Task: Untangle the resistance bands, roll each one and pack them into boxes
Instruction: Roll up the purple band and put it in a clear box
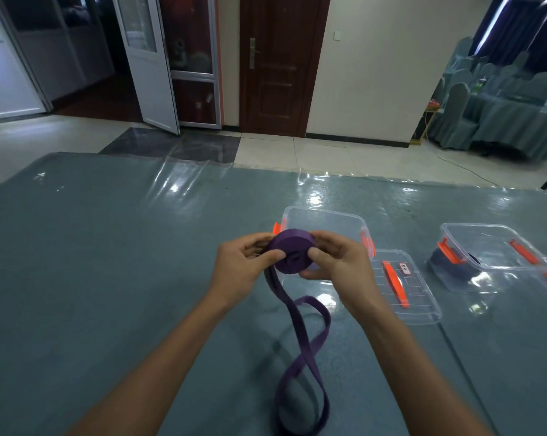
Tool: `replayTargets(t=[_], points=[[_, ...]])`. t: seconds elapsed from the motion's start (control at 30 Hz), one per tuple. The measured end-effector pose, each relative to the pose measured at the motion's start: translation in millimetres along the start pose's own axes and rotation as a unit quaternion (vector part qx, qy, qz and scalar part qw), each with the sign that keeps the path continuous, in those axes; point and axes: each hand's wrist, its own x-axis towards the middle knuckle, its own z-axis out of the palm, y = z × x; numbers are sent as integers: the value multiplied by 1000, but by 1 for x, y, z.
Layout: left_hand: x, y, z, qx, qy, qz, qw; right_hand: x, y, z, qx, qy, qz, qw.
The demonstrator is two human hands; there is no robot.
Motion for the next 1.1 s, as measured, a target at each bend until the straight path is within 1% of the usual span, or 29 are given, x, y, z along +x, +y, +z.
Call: replayTargets(t=[0.1,0.17,0.2,0.23,0.27,0.3,0.33,0.4,0.43,0.47,0.5,0.53,0.6,0.67,0.73,0.83,0.9,1.0,1.1], points=[[1,-5,-2,-27,-7,-26,999,-2,12,5,80,18,38,996],[1,-8,-5,-9,-16,-26,999,-4,21,8,89,24,48,995],[2,-10,-7,8,-19,-23,1000,-5,23,8,73,20,41,996],[2,-12,-10,26,-21,-21,999,-5,25,8,40,10,27,999],[1,-14,-12,42,-25,-19,999,-5,26,7,-16,-3,3,1000],[1,-14,-14,59,-34,-14,998,-4,25,6,-94,-17,-27,995],[-1,-12,-15,79,-46,-4,996,-2,24,4,-185,-34,-56,981],[-1,-9,-13,113,-75,28,990,1,16,4,-339,-63,-92,934],[-1,-7,-12,122,-82,42,988,3,10,4,-373,-76,-99,920],[-1,-4,-10,122,-81,49,988,4,6,4,-379,-82,-101,916],[-1,-3,-8,112,-75,48,990,5,2,4,-368,-82,-100,921],[-1,-2,-7,93,-67,43,992,6,-1,3,-337,-77,-96,934],[-2,-3,-6,48,-49,27,997,5,-1,1,-221,-65,-67,971],[-3,-7,-6,20,-36,14,999,2,3,2,-93,-53,-24,994],[-3,-12,-8,10,-28,6,1000,0,7,2,9,-36,9,999],[-5,-17,-8,-17,-23,-11,1000,-1,12,3,136,-14,58,989],[-8,-19,-6,-25,-18,-19,999,0,15,5,164,-12,69,984],[-8,-22,-6,-21,-24,-22,999,-1,22,7,140,-19,60,988],[-7,-23,-8,-14,-27,-17,999,-1,24,7,140,-33,62,988]])
